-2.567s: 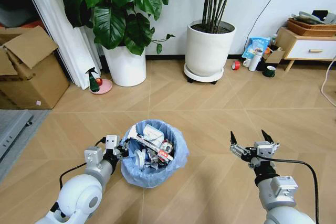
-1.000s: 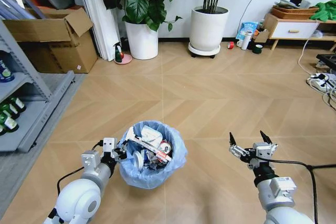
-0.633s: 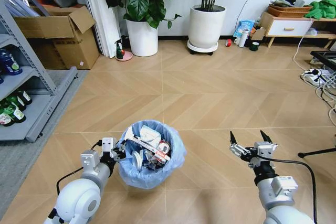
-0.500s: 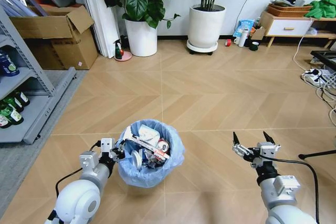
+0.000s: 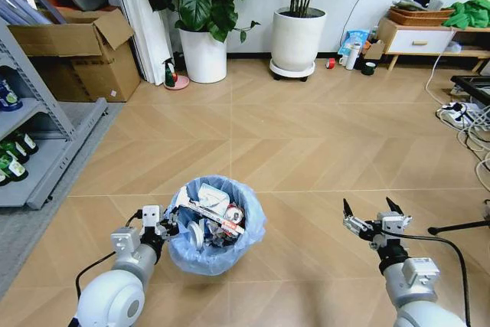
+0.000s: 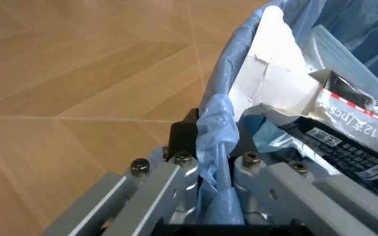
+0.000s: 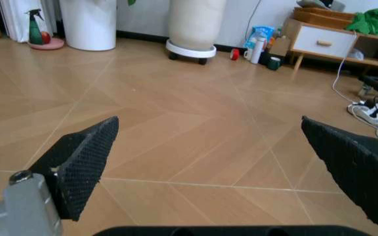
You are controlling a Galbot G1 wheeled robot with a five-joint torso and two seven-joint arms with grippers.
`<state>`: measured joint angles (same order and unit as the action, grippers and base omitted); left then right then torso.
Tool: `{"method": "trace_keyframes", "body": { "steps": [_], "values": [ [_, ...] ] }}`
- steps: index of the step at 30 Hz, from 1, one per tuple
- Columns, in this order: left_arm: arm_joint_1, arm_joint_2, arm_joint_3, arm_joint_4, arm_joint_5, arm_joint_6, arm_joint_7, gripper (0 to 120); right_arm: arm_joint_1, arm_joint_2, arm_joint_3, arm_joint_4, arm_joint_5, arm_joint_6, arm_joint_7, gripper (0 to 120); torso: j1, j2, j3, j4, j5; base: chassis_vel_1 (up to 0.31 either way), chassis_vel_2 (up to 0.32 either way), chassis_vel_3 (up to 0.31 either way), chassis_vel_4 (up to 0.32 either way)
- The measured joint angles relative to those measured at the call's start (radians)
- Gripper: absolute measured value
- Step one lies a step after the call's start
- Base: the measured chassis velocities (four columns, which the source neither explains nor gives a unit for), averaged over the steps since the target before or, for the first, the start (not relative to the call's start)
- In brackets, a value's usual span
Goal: Pick up the trash bin and place the garbage on the floor into it.
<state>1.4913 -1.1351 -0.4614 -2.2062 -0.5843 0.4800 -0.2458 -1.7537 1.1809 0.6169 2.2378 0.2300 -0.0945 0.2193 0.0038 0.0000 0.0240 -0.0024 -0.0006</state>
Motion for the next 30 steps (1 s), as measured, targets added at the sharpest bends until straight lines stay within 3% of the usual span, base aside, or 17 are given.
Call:
{"method": "trace_keyframes", "body": {
  "steps": [16, 30],
  "values": [
    [-0.008, -0.01, -0.003, -0.01, 0.017, -0.003, 0.004, 1, -0.023, 0.012, 0.006, 0.013, -0.022, -0.002, 0.006, 100, 0.0, 0.0, 0.0, 0.0, 0.0, -0.025, -0.019, 0.019, 0.017],
    [-0.021, -0.05, 0.0, 0.002, 0.062, -0.024, 0.028, 1, -0.054, -0.044, 0.014, -0.001, -0.004, -0.015, 0.034, 100, 0.0, 0.0, 0.0, 0.0001, -0.0002, 0.0, 0.0, 0.0, 0.0]
  ]
}}
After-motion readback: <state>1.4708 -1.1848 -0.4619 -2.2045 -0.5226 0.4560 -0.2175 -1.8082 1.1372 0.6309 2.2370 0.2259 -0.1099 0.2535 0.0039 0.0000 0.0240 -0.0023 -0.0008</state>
